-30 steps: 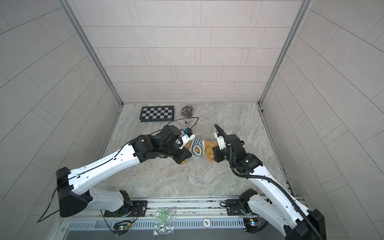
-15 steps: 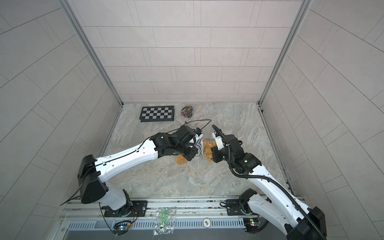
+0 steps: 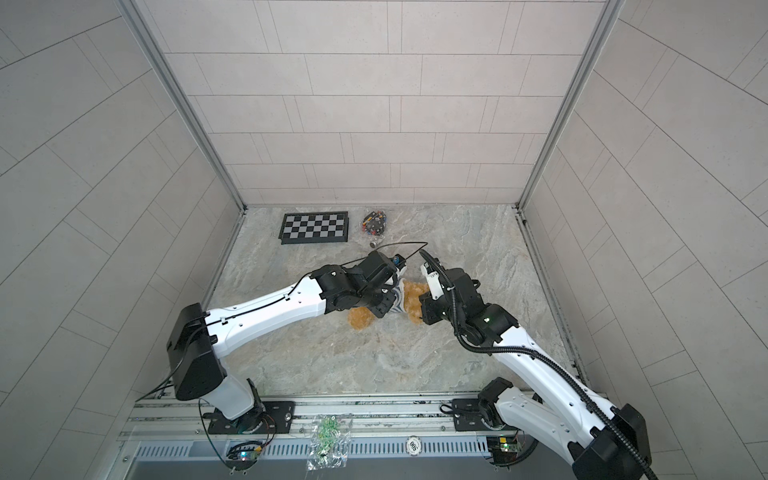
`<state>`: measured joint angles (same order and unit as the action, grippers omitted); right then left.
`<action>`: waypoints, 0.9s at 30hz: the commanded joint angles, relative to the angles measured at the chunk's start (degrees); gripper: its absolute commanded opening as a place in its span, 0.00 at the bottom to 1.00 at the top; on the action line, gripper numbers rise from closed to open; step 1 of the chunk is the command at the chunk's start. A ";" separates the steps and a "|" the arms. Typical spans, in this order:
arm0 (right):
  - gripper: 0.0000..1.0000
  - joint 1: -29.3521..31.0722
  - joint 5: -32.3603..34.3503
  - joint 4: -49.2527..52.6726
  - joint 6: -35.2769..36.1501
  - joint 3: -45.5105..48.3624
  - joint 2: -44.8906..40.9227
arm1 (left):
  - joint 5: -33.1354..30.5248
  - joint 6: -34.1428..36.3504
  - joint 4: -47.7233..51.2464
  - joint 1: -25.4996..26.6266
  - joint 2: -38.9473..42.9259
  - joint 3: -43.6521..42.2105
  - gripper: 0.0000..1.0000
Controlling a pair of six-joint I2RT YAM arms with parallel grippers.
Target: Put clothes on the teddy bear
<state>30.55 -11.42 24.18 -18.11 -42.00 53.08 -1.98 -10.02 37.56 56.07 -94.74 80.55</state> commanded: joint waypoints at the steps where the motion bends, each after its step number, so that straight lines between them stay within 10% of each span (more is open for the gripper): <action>1: 0.00 0.62 0.26 -2.56 -0.52 -1.95 -0.02 | -1.90 1.66 -0.93 0.26 -1.21 0.40 0.29; 27: 0.00 -0.27 -0.79 -2.72 0.75 -2.59 1.75 | 2.96 -0.43 -7.24 -3.08 -1.88 -5.08 0.00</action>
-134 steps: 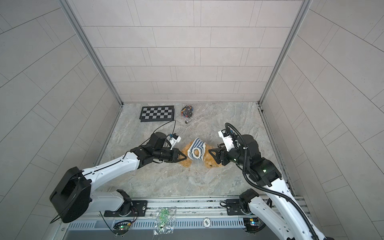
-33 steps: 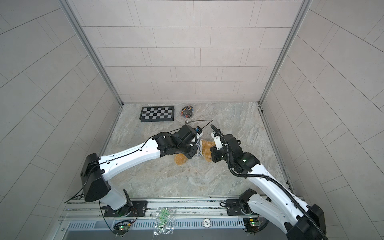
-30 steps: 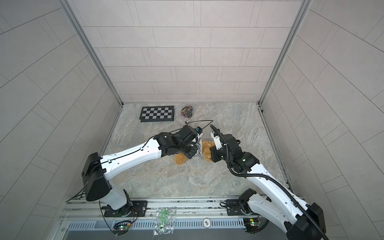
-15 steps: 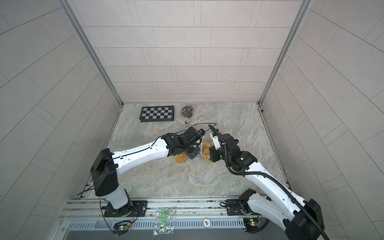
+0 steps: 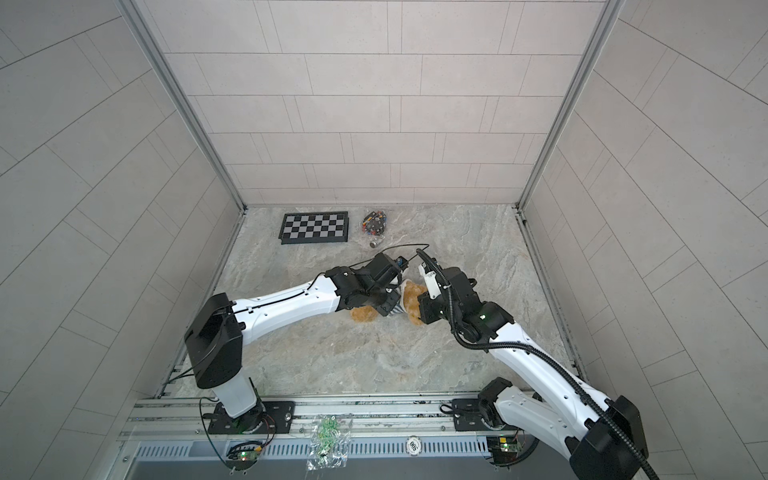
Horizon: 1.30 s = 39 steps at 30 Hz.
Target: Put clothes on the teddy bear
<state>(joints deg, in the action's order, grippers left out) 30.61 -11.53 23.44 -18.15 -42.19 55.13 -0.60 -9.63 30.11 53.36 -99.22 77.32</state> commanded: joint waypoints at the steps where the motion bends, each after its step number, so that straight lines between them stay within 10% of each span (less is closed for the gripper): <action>1: 0.00 -0.72 -0.67 -1.38 1.31 -2.90 -0.14 | 2.80 -0.92 0.25 -0.32 3.61 -2.22 0.00; 14: 0.00 -5.95 -2.39 7.47 7.08 -18.03 9.06 | 23.86 -10.36 -2.68 -1.52 15.95 -8.86 0.00; 22: 0.42 -4.29 -5.57 6.10 6.40 -21.12 10.51 | 31.51 -26.43 -22.15 -11.85 16.59 -21.28 0.00; 39: 0.60 20.47 4.79 -7.24 -4.74 -13.51 17.55 | 37.06 -33.41 -32.93 -28.44 16.29 -34.18 0.00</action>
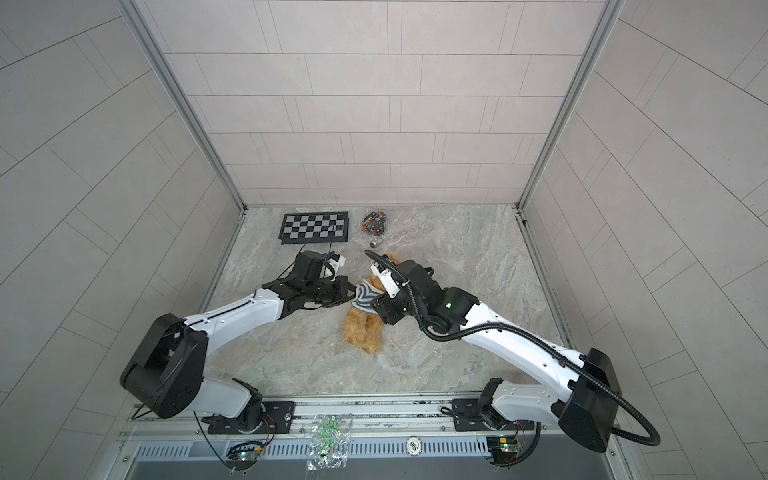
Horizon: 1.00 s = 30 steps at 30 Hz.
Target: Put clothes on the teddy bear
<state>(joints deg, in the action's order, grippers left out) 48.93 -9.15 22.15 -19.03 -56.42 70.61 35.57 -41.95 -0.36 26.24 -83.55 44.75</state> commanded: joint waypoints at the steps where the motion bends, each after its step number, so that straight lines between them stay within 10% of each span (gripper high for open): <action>1: 0.60 3.30 2.84 -7.13 -4.24 0.47 3.61 | 1.35 -1.38 -2.90 -1.46 0.66 -2.22 0.00; 12: 0.56 4.71 6.12 -17.32 -8.23 -0.20 18.17 | 2.22 -1.08 -1.21 -1.52 6.75 -8.47 0.00; 23: 0.03 2.18 12.06 -15.55 -10.20 1.84 24.30 | 3.69 0.10 -0.60 -1.48 9.26 -11.46 0.00; 30: 0.00 -2.12 13.41 -11.30 -11.08 4.58 21.60 | 4.06 3.32 3.82 -2.30 11.17 -10.73 0.00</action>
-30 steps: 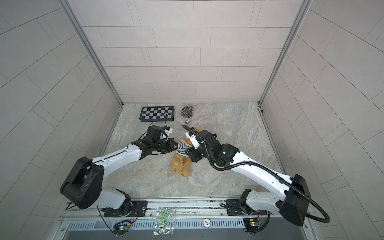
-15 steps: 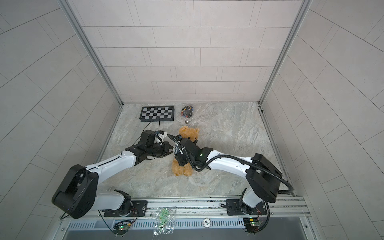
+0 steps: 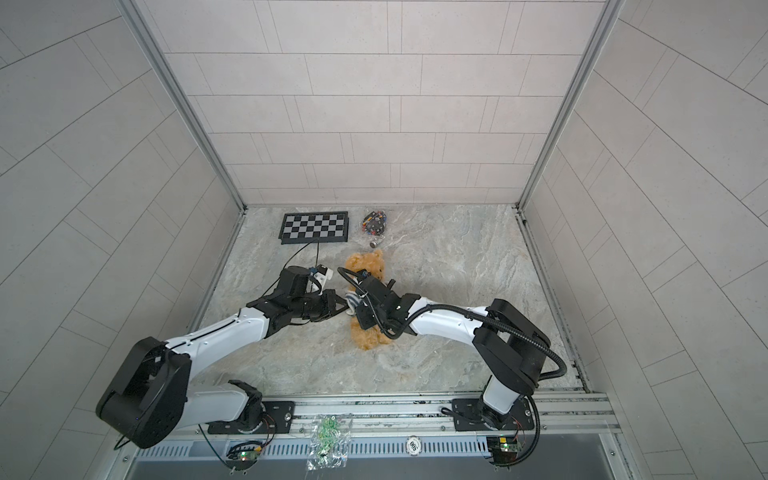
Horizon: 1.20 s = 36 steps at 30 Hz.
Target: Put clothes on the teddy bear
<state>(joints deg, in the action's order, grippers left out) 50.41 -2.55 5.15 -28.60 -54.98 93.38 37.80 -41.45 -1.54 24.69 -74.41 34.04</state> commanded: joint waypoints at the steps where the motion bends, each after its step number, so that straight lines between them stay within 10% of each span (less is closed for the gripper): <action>1: 0.00 -4.21 7.03 6.25 -1.34 3.49 -1.79 | 2.09 2.93 5.12 -0.94 2.08 -0.03 0.00; 12: 0.00 -5.28 1.89 5.13 1.27 5.88 -5.63 | 4.44 2.93 6.39 -0.64 3.73 0.92 0.00; 27: 0.00 0.02 -4.76 -4.56 -1.65 5.92 -6.09 | -12.72 -0.90 10.27 9.07 11.34 1.75 0.23; 36: 0.00 0.72 -6.24 -8.14 -3.15 6.58 -5.26 | -19.36 -5.90 8.75 12.67 15.98 -2.18 0.04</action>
<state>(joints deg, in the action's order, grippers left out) 50.48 -8.43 -1.48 -30.52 -48.49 87.53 21.69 -45.67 7.79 36.88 -58.83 33.04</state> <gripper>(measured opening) 0.050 0.049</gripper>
